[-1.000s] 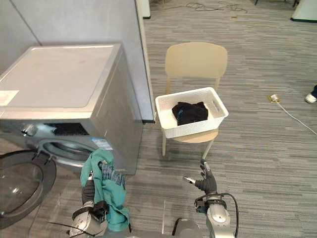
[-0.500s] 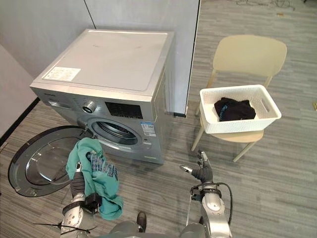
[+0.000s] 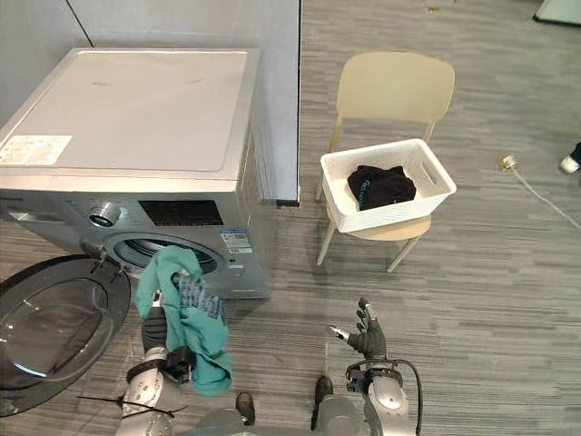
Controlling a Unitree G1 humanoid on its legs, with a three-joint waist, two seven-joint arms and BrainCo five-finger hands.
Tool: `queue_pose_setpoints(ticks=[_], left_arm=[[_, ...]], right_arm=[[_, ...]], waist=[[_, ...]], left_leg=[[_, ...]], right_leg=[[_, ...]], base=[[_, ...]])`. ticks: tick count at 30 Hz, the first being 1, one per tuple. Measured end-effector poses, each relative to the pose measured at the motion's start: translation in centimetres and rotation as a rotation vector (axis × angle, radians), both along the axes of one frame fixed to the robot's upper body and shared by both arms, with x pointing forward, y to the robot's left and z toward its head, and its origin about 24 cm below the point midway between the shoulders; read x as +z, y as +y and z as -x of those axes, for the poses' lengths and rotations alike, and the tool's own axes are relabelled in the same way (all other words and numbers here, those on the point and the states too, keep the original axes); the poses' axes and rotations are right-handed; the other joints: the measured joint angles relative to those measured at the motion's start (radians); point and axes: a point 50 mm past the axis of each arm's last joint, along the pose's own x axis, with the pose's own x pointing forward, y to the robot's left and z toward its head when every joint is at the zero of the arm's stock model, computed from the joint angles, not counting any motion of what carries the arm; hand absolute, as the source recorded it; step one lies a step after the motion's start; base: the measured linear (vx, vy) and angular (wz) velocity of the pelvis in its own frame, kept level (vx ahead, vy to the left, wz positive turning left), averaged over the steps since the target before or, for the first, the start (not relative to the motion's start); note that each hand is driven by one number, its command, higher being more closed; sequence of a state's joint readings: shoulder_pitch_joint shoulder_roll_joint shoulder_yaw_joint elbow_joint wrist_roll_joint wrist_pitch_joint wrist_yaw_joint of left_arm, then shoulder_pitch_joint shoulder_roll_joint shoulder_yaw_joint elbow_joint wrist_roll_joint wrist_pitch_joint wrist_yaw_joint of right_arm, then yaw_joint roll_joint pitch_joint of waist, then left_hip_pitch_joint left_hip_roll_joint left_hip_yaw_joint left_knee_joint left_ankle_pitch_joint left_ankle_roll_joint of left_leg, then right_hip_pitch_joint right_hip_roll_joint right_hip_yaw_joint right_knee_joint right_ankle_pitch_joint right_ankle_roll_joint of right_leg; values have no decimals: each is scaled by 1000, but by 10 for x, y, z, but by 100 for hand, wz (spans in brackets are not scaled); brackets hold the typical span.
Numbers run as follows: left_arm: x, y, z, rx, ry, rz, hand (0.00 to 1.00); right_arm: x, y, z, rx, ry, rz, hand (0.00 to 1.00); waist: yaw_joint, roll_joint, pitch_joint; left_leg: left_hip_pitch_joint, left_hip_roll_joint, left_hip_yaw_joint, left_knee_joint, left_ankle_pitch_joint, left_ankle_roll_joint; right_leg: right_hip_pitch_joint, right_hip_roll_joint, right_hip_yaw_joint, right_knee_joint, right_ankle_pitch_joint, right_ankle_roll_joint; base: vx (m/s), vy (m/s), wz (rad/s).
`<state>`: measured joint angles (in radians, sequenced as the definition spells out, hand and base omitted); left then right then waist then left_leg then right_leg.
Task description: Pick up the laundry basket with both hands and put the clothes into the washing machine.
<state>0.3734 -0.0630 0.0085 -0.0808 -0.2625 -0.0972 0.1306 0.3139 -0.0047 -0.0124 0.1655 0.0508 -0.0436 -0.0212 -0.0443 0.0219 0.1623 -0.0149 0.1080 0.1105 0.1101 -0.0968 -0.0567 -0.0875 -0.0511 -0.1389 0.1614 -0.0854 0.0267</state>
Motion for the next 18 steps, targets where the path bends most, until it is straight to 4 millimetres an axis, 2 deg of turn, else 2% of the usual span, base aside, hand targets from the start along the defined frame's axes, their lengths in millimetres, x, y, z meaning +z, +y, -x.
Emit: queue_pose_setpoints(ticks=[4, 9, 10, 11, 15, 18], left_arm=[[0, -1, 0, -7, 1, 2, 100], [-3, -3, 4, -16, 11, 13, 100], [-4, -3, 6, -14, 19, 15, 100], [-13, -7, 20, -3, 71, 37, 100], [-13, -7, 20, -3, 71, 37, 100], [-13, -7, 19, -7, 71, 39, 100]], right_arm=[[8, 1, 1, -44, -51, -133, 0], [15, 1, 4, -70, -93, -206, 0], [14, 3, 7, -69, -83, -209, 0], [8, 10, 18, -55, -45, -235, 0], [8, 10, 18, -55, -45, -235, 0], [0, 9, 22, -63, -10, -235, 0]], waist=[[7, 0, -1], [22, 2, -11], [30, 3, -25], [61, 0, -114], [61, 1, -113], [60, 1, -114]], left_leg=[[29, 12, 5, -36, 8, -8], [31, 13, 2, -41, 12, -14], [31, 13, 1, -43, 12, -15], [59, 13, -7, -76, 23, -22], [60, 14, -6, -76, 23, -22], [63, 17, 2, -75, 20, -19]], right_leg=[[23, 13, -1, -14, -2, -2], [32, 13, -18, -16, -3, -1], [32, 13, -19, -17, -4, 0], [65, 11, -30, -41, -9, 3], [64, 12, -29, -41, -9, 3], [63, 11, -24, -37, -14, 3]], base=[[2, -42, 1], [-15, -15, 9], [-1, -6, 3], [0, 0, 0], [0, 0, -1], [0, 0, -4]])
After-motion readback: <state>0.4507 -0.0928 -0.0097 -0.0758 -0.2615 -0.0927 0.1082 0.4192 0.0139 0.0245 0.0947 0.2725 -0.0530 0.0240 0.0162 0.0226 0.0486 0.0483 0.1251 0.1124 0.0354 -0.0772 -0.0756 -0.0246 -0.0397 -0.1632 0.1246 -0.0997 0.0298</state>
